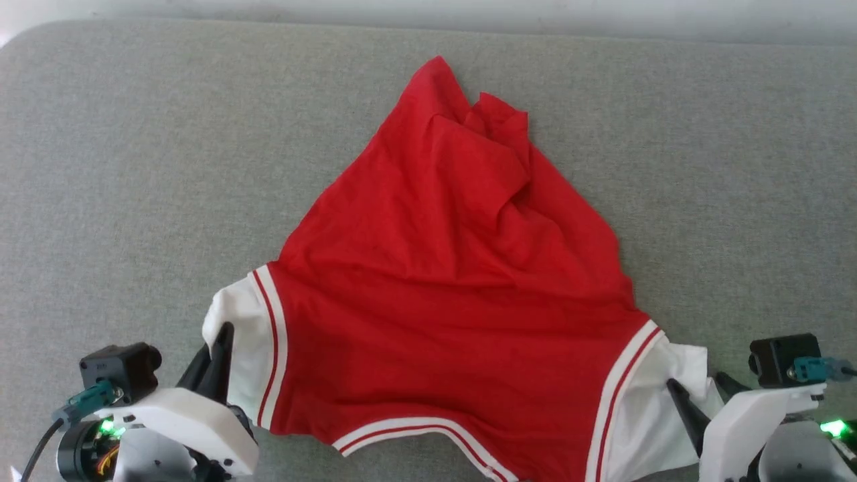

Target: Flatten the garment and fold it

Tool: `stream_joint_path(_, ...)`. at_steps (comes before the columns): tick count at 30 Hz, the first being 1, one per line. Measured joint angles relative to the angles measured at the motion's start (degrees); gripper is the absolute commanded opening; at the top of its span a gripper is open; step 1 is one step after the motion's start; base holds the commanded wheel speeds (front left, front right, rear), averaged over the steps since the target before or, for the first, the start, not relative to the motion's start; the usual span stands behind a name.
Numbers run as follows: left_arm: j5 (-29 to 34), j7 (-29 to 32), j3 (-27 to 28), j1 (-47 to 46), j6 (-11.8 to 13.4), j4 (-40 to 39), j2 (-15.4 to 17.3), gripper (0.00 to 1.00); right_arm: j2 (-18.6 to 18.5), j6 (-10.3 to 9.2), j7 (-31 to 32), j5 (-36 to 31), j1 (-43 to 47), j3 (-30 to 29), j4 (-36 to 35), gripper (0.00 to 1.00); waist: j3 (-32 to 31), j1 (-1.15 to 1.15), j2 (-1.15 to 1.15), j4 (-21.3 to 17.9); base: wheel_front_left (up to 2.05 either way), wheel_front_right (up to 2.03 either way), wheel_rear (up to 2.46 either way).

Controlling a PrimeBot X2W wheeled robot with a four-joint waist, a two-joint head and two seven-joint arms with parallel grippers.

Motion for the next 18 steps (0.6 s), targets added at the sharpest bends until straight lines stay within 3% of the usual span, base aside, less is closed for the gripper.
stream_joint_path(5, -0.38, 0.00, -0.53, -0.95, -0.30, 0.22, 0.00, 0.00, 0.26, 0.01, 0.42, 0.40, -2.24, -0.89, 2.43, 0.98, 0.70, 0.00, 0.00, 0.71, 0.00, 0.00, 0.00)
stream_joint_path(6, -0.49, 0.00, -0.64, -1.01, -0.30, 0.33, 0.01, 0.00, 0.38, 0.00, 0.46, 0.71, -2.45, -0.93, 2.69, 0.43, 0.79, 0.00, 0.00, 0.84, 0.00, 0.00, 0.00)
stream_joint_path(8, -0.49, 0.00, -0.81, -1.13, -0.30, 0.54, 0.01, 0.00, 0.65, -0.01, 0.49, 1.53, -2.70, -1.34, 2.90, 0.00, 0.80, 0.00, 0.00, 1.01, 0.00, 0.00, 0.00)
stream_joint_path(13, -0.88, -0.05, -0.87, -1.14, -0.31, 0.65, 0.05, 0.00, 1.52, -0.01, 0.04, 2.32, -3.09, -1.82, 3.02, 0.00, -0.17, 0.00, 0.00, 0.65, 0.00, 0.00, 0.00)
stream_joint_path(18, -2.63, -1.80, -0.31, -1.09, -0.30, 0.04, -0.79, 0.00, 1.96, 0.00, -5.99, 3.09, -3.86, -3.99, 2.36, 0.00, -1.72, 0.00, 0.00, -0.46, 0.00, 0.00, 0.00)
